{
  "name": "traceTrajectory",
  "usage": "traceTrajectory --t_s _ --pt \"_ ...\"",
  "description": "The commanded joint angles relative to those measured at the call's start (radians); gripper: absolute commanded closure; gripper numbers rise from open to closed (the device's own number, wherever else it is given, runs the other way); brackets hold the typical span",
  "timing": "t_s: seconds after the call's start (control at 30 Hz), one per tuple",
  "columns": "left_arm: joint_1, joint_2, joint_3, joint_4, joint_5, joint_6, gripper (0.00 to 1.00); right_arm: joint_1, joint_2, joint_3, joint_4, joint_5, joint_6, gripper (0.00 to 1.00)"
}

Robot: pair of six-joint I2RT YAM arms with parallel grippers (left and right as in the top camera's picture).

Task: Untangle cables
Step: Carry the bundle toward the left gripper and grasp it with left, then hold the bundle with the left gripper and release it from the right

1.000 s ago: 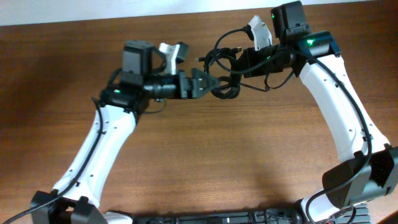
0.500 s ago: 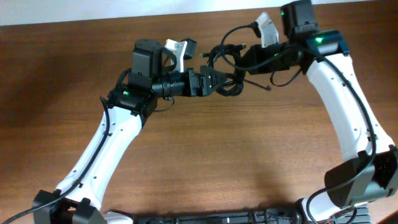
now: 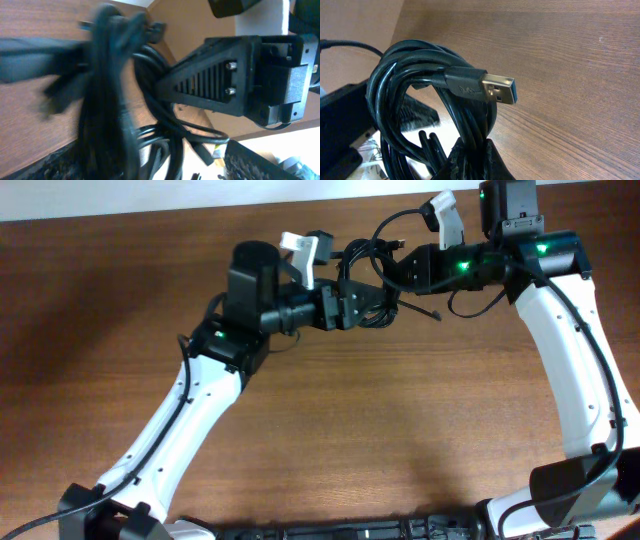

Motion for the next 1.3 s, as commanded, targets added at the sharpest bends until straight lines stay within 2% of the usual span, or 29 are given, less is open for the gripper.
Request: traceTrajectory --t_s 0.0,0.03,0.1,0.27,0.33,0.4,0.47,0.5,0.63,0.67,0.7,0.73,0.77,0.8,0.83,0.93,0.97,1.13,1.27 --pt "-0.027 0.005 0.016 0.016 -0.060 -0.004 0.31 0.000 -0.038 0.033 0.002 -0.040 -0.011 0.96" --pt "-0.027 0.005 0.016 0.016 -0.060 -0.003 0.39 -0.001 -0.039 0.033 -0.003 -0.037 -0.012 0.96" --pt "-0.027 0.005 0.016 0.016 -0.060 -0.003 0.49 -0.009 -0.039 0.033 -0.013 -0.035 -0.033 0.96" --pt "-0.027 0.005 0.016 0.016 -0.067 -0.003 0.53 -0.063 -0.040 0.034 -0.056 -0.048 -0.037 0.96" --pt "-0.027 0.005 0.016 0.024 -0.067 -0.004 0.61 -0.077 -0.046 0.034 -0.080 -0.062 -0.038 0.96" --pt "-0.029 0.005 0.016 0.040 -0.066 -0.004 0.86 -0.079 -0.057 0.034 -0.098 -0.062 -0.064 0.96" --pt "-0.035 0.005 0.016 0.058 -0.067 -0.004 0.96 -0.076 -0.070 0.034 -0.103 -0.068 -0.064 0.96" --pt "-0.039 0.005 0.016 0.076 -0.066 -0.004 0.95 -0.076 -0.079 0.034 -0.103 -0.069 -0.064 0.96" --pt "-0.065 0.005 0.016 0.143 -0.066 -0.003 0.71 -0.077 -0.096 0.034 -0.094 -0.069 -0.064 0.96" --pt "-0.071 0.005 0.016 0.146 -0.068 -0.003 0.59 -0.077 -0.099 0.034 -0.095 -0.069 -0.064 0.96" --pt "-0.076 0.005 0.016 0.145 -0.074 -0.003 0.42 -0.077 -0.099 0.034 -0.100 -0.070 -0.063 0.96" --pt "-0.077 0.005 0.016 0.145 -0.074 -0.003 0.31 -0.077 -0.100 0.034 -0.102 -0.070 -0.063 0.96" --pt "-0.077 0.005 0.016 0.145 -0.074 -0.003 0.31 -0.077 -0.099 0.034 -0.103 -0.070 -0.063 0.96" --pt "-0.077 0.005 0.016 0.143 -0.074 -0.003 0.36 -0.077 -0.099 0.034 -0.105 -0.070 -0.063 0.96" --pt "-0.077 0.005 0.016 0.143 -0.074 -0.003 0.55 -0.077 -0.099 0.034 -0.106 -0.069 -0.064 0.96" --pt "-0.076 0.005 0.016 0.142 -0.078 -0.003 0.97 -0.077 -0.099 0.034 -0.106 -0.053 -0.064 0.96" --pt "-0.076 0.005 0.016 0.142 -0.088 -0.003 1.00 -0.077 -0.099 0.034 -0.107 -0.033 -0.064 0.96" --pt "-0.074 0.005 0.016 0.142 -0.111 0.003 1.00 -0.078 -0.100 0.034 -0.125 0.113 -0.068 0.94" --pt "-0.058 0.005 0.016 0.142 -0.134 0.013 1.00 -0.079 -0.108 0.035 -0.152 0.124 -0.196 0.88"
